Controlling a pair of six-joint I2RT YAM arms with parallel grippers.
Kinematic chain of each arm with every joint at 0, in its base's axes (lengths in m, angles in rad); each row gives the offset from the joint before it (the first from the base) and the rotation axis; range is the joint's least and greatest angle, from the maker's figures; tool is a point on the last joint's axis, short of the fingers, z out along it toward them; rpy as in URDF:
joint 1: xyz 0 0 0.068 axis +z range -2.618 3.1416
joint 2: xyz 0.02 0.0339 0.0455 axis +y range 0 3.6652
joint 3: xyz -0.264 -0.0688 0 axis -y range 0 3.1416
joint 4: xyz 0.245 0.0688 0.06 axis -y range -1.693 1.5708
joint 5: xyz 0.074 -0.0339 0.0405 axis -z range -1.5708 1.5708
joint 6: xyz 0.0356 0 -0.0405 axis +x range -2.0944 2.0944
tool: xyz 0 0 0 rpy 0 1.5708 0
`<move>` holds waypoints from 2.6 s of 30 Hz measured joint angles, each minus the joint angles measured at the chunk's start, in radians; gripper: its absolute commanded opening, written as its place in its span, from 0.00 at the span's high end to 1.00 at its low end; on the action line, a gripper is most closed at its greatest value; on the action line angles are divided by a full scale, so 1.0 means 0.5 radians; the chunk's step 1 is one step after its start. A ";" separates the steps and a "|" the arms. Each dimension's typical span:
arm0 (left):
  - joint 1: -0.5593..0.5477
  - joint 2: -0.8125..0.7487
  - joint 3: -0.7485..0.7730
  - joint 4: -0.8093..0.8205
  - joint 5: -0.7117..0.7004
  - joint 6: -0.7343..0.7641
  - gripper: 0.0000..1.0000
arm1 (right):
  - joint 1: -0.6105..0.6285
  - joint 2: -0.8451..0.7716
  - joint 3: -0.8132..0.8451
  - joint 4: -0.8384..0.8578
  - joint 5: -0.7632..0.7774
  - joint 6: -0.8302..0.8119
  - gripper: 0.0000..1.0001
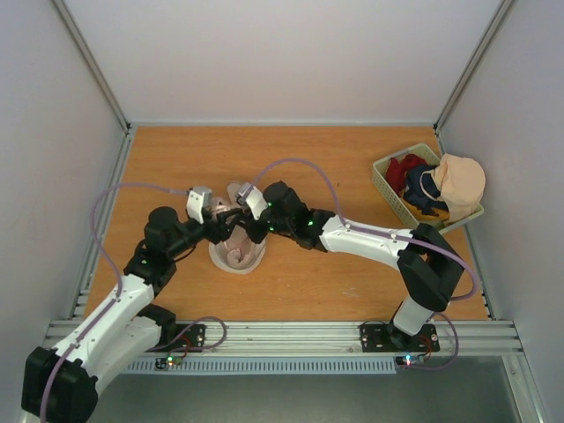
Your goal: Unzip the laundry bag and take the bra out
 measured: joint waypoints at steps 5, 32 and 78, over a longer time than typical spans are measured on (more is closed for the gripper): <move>0.003 -0.059 0.005 -0.046 -0.105 0.013 0.01 | -0.130 -0.076 0.001 -0.102 -0.249 0.003 0.99; 0.027 -0.222 0.015 -0.345 -0.123 -0.135 0.01 | -0.575 -0.419 0.475 -0.648 -0.439 -0.167 0.99; -0.040 0.067 -0.064 -0.680 -0.418 -0.102 0.41 | -2.145 0.342 0.344 -0.740 1.408 -0.347 0.59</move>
